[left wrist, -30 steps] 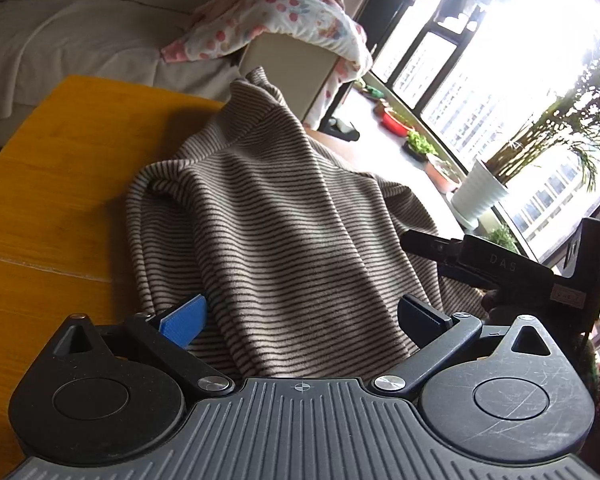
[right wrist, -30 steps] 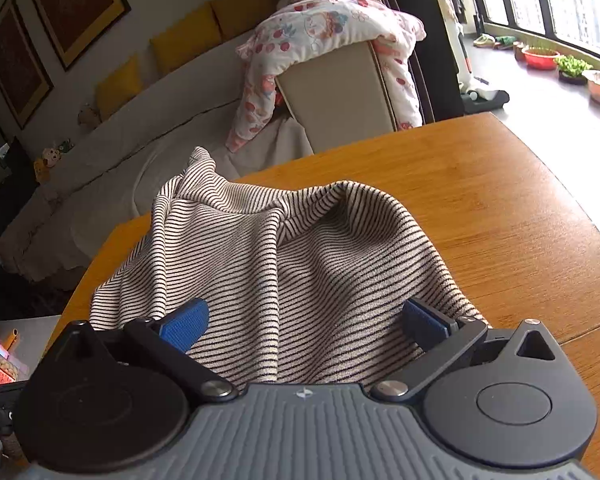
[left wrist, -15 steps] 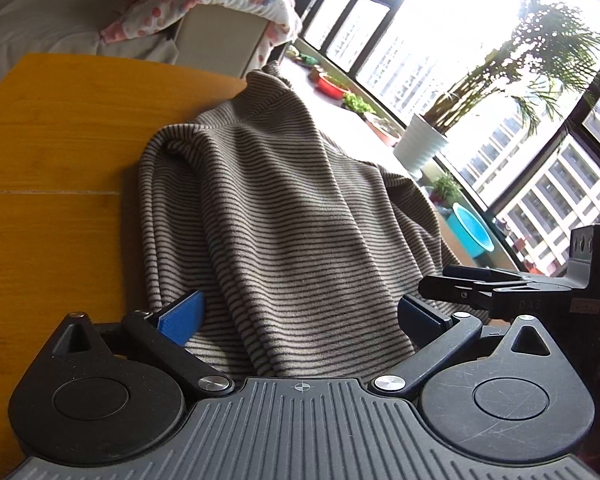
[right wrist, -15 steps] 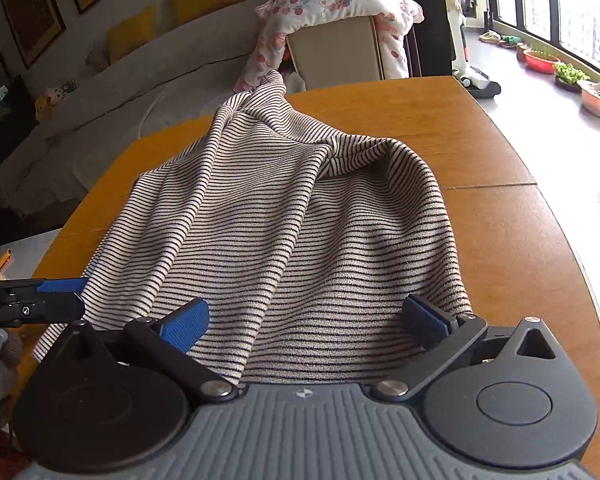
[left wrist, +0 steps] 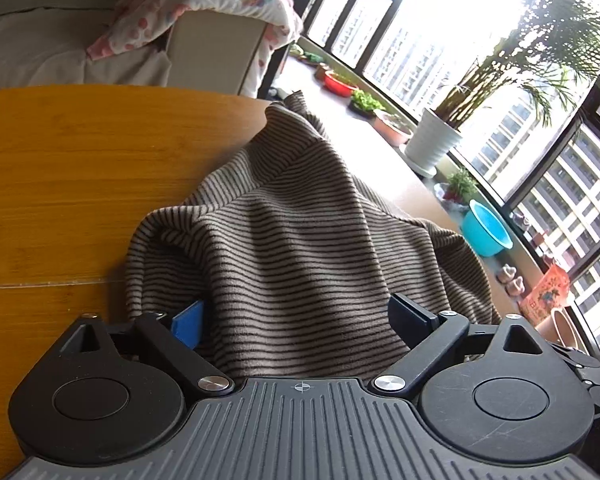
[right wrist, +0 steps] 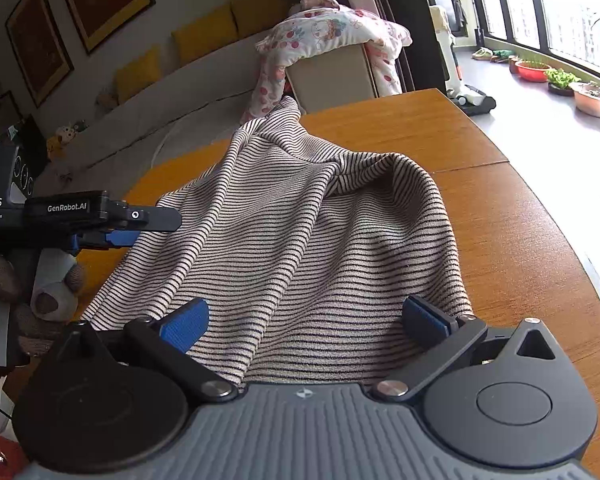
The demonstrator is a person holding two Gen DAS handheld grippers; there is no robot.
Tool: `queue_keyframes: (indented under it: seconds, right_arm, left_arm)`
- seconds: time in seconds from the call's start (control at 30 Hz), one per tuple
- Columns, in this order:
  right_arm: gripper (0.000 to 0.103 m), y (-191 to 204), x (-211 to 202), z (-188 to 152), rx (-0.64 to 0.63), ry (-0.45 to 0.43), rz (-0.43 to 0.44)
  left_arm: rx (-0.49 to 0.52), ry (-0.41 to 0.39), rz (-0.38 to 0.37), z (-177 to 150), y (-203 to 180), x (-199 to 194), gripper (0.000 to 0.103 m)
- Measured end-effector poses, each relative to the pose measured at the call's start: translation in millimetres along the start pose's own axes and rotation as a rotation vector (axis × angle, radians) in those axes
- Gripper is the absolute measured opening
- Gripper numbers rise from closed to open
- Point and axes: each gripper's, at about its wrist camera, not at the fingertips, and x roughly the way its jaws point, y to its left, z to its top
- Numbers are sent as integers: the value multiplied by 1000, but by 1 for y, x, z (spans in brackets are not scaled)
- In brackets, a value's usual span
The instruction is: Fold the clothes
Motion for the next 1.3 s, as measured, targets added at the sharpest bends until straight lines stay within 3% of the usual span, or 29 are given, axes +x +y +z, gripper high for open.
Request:
queue_keyframes:
  seconds: [0.07,0.13,0.3,0.37,0.4,0.43,0.47,0.53,0.6,0.67,0.8,0.9,0.97,1.07,1.17,1.3]
  right_arm:
    - [103,-2,0,0,-8,0,13]
    - [103,-2,1,0,-17,-1,22]
    - [103,6,1,-5,-93,-1,0]
    - [103,12,5,-4,-131,10,-26]
    - [103,14,7,-3,-150,16,-39]
    - [103,17,8,-3,-169,22,-52]
    - [103,20,10,-1,-187,34,-60]
    - [103,26,12,6,-224,41,-71]
    - [103,32,9,15,-260,23,-78]
    - [103,45,5,28,-310,-11,-85]
    - [102,80,9,42,-420,-47,-80]
    - [94,101,5,30,-553,-47,-30]
    - [80,106,-6,19,-653,-29,19]
    - [58,104,-26,11,-679,81,164]
    - [57,102,-46,-1,-710,175,280]
    - [52,109,-52,-31,-816,225,266]
  left_arm:
    - [35,-59,10,3,-10,-11,32]
    - [42,-166,42,19,-8,-32,14]
    - [-151,-385,191,69,52,-91,13]
    - [-181,-406,259,75,79,-103,13]
    - [-174,-394,259,72,83,-105,14]
    - [-163,-378,253,68,84,-106,22]
    - [-152,-363,247,64,85,-106,39]
    - [-131,-332,236,55,88,-108,59]
    - [-109,-301,224,47,90,-109,71]
    - [-88,-270,212,38,93,-111,90]
    - [26,-185,198,26,67,-90,95]
    - [166,-132,118,8,32,-84,95]
    - [223,-112,72,-6,11,-81,95]
    - [270,-99,17,-24,-14,-77,98]
    - [293,-120,46,-24,-26,-64,99]
    - [261,-119,52,-15,-32,-54,100]
